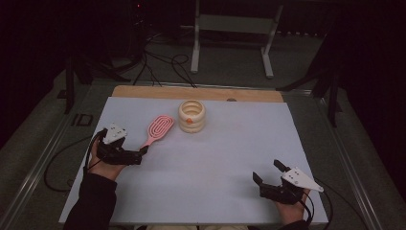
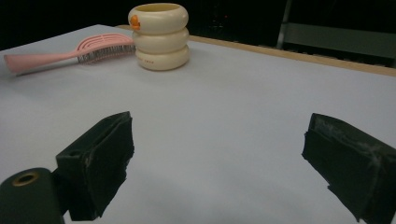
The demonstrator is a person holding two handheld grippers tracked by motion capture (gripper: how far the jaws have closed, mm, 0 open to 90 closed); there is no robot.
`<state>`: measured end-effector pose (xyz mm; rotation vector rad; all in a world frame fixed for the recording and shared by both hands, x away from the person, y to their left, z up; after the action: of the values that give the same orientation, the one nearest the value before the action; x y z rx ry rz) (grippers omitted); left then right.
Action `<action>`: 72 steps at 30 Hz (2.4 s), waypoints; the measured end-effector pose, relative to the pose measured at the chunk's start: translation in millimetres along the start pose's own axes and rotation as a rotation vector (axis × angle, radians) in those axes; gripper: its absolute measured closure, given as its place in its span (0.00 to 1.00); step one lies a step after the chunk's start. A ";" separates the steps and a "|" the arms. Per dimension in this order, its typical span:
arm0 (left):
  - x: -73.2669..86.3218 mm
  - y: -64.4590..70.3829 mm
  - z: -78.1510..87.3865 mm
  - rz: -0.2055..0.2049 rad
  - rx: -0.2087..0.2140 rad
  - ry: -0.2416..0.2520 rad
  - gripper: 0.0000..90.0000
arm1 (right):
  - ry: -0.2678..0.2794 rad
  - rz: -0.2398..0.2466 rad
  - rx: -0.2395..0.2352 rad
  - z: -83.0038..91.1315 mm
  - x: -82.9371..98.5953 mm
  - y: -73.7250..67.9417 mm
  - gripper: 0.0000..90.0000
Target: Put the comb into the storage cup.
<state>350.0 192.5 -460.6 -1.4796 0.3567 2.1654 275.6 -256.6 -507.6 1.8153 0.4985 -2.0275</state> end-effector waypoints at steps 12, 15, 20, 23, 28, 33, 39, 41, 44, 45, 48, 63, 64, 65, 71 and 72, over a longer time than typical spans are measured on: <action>-2.5 -1.7 -7.4 -0.005 0.009 -0.026 0.00 | 0.000 0.001 -0.001 -0.1 0.1 0.0 0.09; -2.8 -3.2 -9.3 -0.003 0.011 -0.035 0.00 | 0.000 0.000 -0.001 -0.4 0.2 0.0 0.09; -3.1 -4.4 -11.7 0.002 0.013 -0.042 0.00 | 0.001 0.001 -0.001 -0.6 0.4 0.0 0.09; -2.9 -6.1 -15.8 0.005 0.014 -0.061 0.00 | 0.000 0.001 -0.001 -0.7 0.4 0.0 0.09; -2.5 -5.8 -21.1 0.000 0.023 -0.088 0.00 | -0.001 0.001 0.000 -0.3 0.3 0.2 0.09; -0.6 -7.0 -24.4 -0.014 0.026 -0.120 0.00 | -0.002 -0.001 0.002 -0.1 0.4 0.4 0.09; -0.3 -10.5 -27.3 -0.008 0.027 -0.145 0.00 | -0.004 0.000 0.005 -0.1 0.5 0.8 0.09; -0.1 -11.6 -28.2 -0.008 0.029 -0.155 0.00 | -0.004 0.000 0.005 -0.1 0.4 0.9 0.09; -0.4 -13.0 -29.7 -0.014 0.025 -0.171 0.00 | -0.004 0.001 0.005 -0.1 0.5 0.8 0.09; -0.6 -13.4 -30.3 -0.014 0.024 -0.176 0.00 | -0.003 0.000 0.005 -0.1 0.5 0.8 0.09; -0.8 -14.6 -33.1 -0.013 0.027 -0.189 0.00 | -0.003 0.001 0.005 -0.3 0.5 0.9 0.09; 4.2 -15.2 -46.8 -0.026 0.023 -0.273 0.00 | -0.004 0.000 0.004 0.0 0.5 1.2 0.09; 6.0 -16.2 -49.8 -0.025 0.016 -0.293 0.00 | -0.004 0.000 0.004 0.0 0.5 1.2 0.09; 6.6 -16.8 -50.6 -0.028 0.012 -0.300 0.00 | -0.003 -0.002 0.003 0.1 0.4 1.2 0.09; 8.7 -18.5 -53.8 -0.027 0.006 -0.328 0.00 | -0.004 -0.002 0.004 0.0 0.6 1.3 0.09; 9.6 -18.8 -55.4 -0.023 0.003 -0.338 0.00 | -0.004 -0.002 0.004 0.0 0.6 1.3 0.09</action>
<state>401.3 184.6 -489.4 -1.0819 0.2220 2.3402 276.2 -257.8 -508.2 1.8137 0.4960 -2.0348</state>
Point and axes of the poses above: each handheld gripper's, and its own axes: z roughly backward along the jaws, x roughly out of its underside, y roughly to its right, the point moved 6 cm from there along -z, roughly forward along the jaws, and after that the axes turned 13 degrees about y, right-handed, at the moved point
